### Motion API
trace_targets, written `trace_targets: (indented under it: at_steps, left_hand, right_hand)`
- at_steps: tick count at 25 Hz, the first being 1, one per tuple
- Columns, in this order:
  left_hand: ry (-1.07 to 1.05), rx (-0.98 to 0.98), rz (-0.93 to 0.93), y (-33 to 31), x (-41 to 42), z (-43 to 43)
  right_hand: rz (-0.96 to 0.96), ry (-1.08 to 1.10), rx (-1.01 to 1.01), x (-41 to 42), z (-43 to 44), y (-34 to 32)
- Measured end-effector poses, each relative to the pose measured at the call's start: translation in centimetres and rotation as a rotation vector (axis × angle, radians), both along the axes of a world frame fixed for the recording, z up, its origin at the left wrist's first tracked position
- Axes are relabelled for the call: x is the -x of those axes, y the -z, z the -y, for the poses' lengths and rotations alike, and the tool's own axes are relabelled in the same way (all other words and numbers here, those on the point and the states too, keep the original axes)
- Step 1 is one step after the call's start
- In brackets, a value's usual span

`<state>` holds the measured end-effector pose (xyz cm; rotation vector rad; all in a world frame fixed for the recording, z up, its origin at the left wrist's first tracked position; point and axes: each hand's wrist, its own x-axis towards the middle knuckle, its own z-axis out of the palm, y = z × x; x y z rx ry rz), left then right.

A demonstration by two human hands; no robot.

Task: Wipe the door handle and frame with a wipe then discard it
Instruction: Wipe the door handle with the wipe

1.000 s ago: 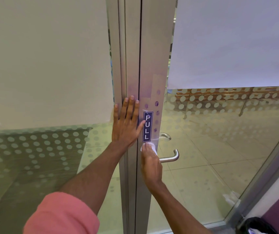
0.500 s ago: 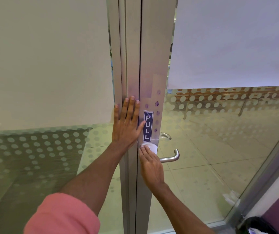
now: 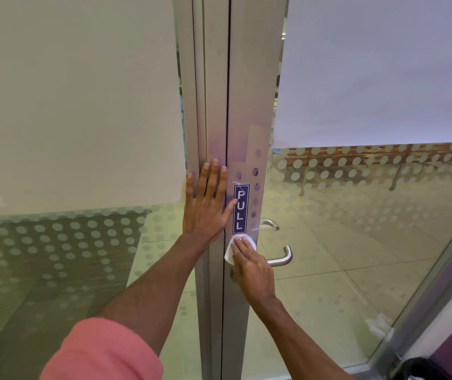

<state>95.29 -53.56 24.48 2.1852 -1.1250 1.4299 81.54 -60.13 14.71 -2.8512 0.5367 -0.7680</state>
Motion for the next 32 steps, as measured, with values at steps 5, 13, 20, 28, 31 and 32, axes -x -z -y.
trace_targets:
  at_steps: [5, 13, 20, 28, 31, 32]
  left_hand:
    - [-0.011, -0.018, -0.022, -0.1, 0.3, 0.0]
    - [-0.014, -0.035, -0.046, -0.1, 0.1, 0.0]
    - [-0.016, -0.002, 0.022, 0.5, -0.3, 0.3]
    - [-0.023, -0.011, 0.019, 0.6, -0.3, 0.4]
    - [-0.040, -0.055, -0.050, 0.1, 0.4, 0.1]
    - [-0.045, -0.041, -0.092, -0.1, 1.1, 0.2]
  right_hand:
    - [-0.080, -0.011, 0.094, 0.1, 0.0, -0.1]
    - [-0.089, -0.093, 0.201, 2.9, 1.0, 0.4]
    - [0.100, -0.010, 0.076, 7.7, 5.2, 1.3]
    - [0.231, 0.099, -0.393, 5.8, 6.8, -0.3]
    - [0.156, 0.037, -0.333, 7.5, 6.1, 0.0]
    - [0.131, -0.002, -0.325, 7.9, 5.8, 0.3]
